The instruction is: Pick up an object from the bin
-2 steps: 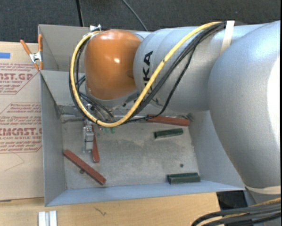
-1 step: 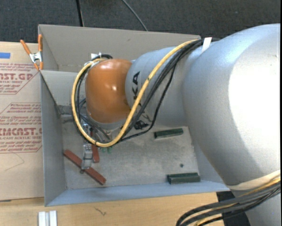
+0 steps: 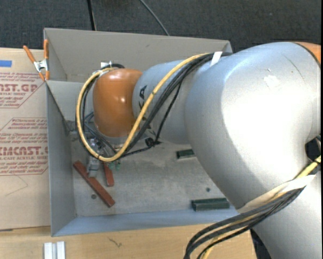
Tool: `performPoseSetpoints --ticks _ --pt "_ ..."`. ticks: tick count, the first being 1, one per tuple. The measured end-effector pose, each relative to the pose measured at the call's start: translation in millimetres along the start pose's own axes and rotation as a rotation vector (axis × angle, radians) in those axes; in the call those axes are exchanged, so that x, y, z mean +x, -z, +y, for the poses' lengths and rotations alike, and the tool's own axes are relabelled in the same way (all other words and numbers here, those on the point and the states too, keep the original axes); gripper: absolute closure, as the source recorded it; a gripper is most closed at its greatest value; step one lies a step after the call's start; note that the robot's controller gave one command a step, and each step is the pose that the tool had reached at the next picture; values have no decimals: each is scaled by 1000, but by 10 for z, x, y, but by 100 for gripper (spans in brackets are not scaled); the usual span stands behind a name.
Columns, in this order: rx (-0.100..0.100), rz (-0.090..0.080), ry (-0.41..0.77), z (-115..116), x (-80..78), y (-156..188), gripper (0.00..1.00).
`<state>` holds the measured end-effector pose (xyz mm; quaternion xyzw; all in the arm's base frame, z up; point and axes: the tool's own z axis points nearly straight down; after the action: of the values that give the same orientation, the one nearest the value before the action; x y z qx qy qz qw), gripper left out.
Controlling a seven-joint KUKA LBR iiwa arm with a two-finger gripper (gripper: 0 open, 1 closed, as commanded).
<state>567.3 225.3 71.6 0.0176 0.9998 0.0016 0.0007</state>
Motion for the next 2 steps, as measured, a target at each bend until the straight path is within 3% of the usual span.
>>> performPoseSetpoints --ticks 1,2 --pt "1 -1 -1 -11 -1 -12 0" --pt "1 -1 -1 -12 -1 -12 0"
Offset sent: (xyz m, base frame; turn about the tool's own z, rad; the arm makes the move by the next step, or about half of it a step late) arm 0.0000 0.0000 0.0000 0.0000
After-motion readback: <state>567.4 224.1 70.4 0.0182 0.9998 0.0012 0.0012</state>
